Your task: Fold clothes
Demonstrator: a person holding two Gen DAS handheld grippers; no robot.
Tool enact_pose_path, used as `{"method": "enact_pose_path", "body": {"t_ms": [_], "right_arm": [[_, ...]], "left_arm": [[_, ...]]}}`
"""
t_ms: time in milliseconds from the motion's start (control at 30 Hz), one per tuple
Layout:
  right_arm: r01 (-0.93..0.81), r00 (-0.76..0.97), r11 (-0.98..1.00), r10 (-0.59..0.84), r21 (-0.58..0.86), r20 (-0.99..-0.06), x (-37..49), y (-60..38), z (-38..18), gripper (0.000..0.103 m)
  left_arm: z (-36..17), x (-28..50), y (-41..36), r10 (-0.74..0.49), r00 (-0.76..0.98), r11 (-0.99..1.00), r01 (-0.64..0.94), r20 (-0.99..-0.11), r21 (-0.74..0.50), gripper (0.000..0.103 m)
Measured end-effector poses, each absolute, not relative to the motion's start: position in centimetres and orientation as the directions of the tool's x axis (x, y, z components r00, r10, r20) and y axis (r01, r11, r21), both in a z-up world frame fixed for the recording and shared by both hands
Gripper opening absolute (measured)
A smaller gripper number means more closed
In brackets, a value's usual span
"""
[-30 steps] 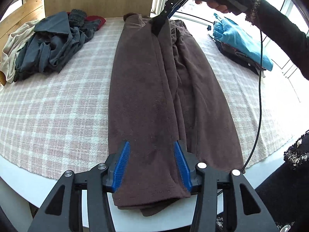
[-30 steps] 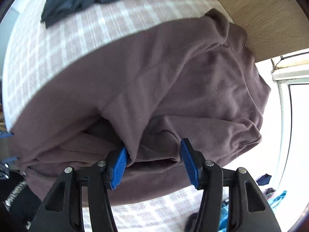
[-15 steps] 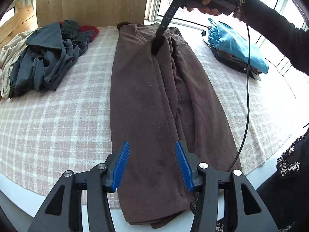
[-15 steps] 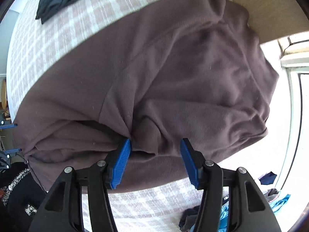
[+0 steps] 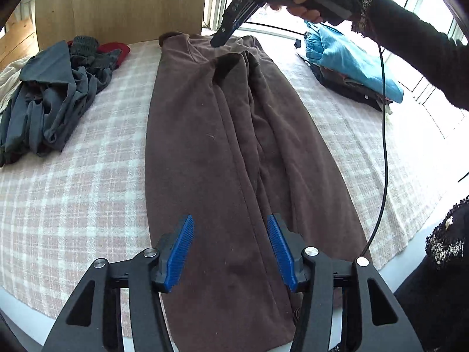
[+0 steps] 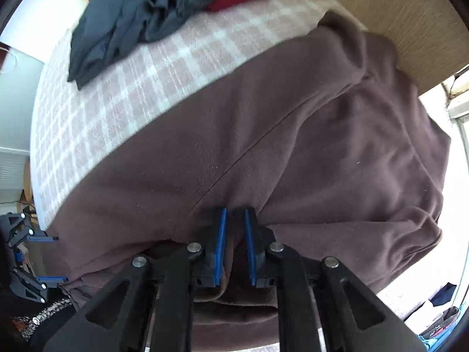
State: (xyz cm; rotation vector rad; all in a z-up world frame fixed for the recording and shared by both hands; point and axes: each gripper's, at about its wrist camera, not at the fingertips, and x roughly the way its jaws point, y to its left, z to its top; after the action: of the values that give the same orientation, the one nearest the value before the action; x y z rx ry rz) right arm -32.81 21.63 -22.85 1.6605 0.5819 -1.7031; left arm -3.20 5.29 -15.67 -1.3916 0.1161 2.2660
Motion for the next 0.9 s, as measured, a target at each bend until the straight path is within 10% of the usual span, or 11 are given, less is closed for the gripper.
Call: {"method": "enact_pose_path", "body": {"t_ms": [233, 733, 900], "right_arm": [[0.59, -0.249, -0.801, -0.296, 0.097, -0.922, -39.1, 24.4, -17.5, 0.011], [0.477, -0.318, -0.876, -0.245, 0.069, -0.916, -46.2, 21.4, -18.8, 0.001], [0.409, -0.312, -0.884, -0.371, 0.229, -0.875, -35.3, 28.1, -13.6, 0.039]], "left_arm": [[-18.7, -3.0, 6.1, 0.317, -0.31, -0.872, -0.468, -0.897, -0.146, 0.055], [-19.0, -1.9, 6.2, 0.338, -0.33, -0.859, -0.49, -0.881, -0.147, 0.068], [-17.8, -1.4, 3.9, 0.367, -0.314, -0.876, -0.432, -0.875, -0.212, 0.058]]}}
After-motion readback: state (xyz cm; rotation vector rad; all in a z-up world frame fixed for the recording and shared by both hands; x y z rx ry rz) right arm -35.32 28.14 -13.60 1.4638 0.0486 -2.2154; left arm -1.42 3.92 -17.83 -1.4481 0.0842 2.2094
